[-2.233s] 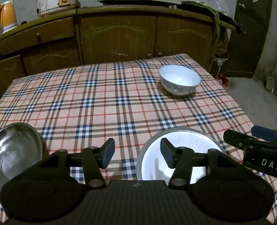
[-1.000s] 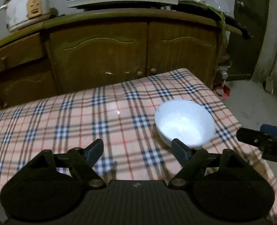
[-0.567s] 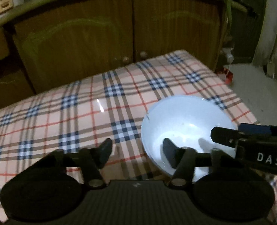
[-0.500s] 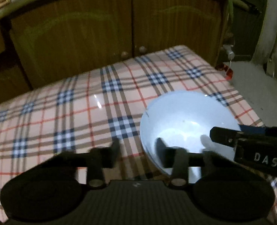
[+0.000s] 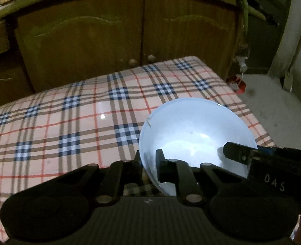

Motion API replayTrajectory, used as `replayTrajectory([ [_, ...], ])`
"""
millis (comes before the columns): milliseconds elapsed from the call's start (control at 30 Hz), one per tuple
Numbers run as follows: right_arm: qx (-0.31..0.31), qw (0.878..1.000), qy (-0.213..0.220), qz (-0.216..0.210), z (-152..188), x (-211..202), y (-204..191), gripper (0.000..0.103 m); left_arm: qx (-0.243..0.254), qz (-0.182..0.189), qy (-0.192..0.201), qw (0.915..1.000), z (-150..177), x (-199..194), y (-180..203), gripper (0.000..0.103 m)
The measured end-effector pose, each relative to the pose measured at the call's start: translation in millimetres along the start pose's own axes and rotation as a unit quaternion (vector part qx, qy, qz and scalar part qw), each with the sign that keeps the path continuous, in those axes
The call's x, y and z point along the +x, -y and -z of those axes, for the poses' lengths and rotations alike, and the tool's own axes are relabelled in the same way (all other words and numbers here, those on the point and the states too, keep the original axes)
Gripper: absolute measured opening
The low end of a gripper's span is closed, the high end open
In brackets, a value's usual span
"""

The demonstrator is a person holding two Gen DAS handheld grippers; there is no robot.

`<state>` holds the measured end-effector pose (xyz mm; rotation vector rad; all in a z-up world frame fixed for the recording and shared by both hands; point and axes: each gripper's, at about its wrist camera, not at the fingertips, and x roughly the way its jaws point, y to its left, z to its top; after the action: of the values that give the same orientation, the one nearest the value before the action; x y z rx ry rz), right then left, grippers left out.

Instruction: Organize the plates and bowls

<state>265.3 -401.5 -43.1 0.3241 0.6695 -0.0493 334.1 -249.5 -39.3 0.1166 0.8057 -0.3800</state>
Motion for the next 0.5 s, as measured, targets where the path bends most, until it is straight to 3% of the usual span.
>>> replayTrajectory([
  [500, -0.026, 0.998, 0.061, -0.015, 7, -134, -41, 0.021, 0.009, -0.023, 0.068, 0.9974, 22, -132, 19, 0.015],
])
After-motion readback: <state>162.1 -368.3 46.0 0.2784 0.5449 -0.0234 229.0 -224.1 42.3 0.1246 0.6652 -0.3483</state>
